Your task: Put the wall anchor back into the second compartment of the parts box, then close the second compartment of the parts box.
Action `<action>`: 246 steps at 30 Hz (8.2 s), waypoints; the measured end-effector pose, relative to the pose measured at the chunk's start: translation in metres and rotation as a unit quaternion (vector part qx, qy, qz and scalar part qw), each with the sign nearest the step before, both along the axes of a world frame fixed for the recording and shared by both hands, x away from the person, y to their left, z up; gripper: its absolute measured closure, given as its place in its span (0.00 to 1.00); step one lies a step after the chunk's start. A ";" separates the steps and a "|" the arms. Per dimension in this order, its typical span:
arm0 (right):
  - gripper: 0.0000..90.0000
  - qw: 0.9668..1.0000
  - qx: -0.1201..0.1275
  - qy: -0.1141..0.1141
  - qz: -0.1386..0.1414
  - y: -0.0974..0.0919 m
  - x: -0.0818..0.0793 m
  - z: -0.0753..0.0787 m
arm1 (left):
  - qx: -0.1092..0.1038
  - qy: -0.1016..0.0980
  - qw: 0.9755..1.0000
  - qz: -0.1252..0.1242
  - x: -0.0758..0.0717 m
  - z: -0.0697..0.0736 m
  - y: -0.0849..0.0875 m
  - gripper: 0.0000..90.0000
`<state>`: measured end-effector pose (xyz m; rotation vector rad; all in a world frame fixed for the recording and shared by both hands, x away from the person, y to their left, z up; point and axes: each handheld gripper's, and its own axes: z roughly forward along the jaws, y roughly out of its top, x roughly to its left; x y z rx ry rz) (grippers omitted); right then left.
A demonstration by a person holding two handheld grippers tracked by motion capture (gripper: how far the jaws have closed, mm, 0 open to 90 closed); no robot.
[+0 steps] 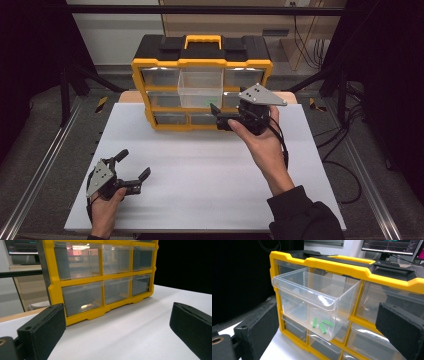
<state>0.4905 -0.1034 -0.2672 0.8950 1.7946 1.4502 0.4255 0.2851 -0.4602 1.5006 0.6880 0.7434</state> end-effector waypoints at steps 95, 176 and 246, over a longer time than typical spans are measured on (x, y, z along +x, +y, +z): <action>0.92 0.998 -0.047 0.047 0.019 0.010 -0.013 -0.071 | 0.010 -0.001 1.000 0.000 0.000 0.000 -0.003 0.00; 1.00 1.000 -0.021 0.010 0.012 0.036 0.024 -0.043 | 0.008 -0.002 1.000 0.001 0.000 0.000 -0.001 0.00; 1.00 0.999 0.009 0.024 -0.030 0.044 0.079 -0.045 | 0.003 -0.001 1.000 0.002 0.001 0.000 0.001 0.00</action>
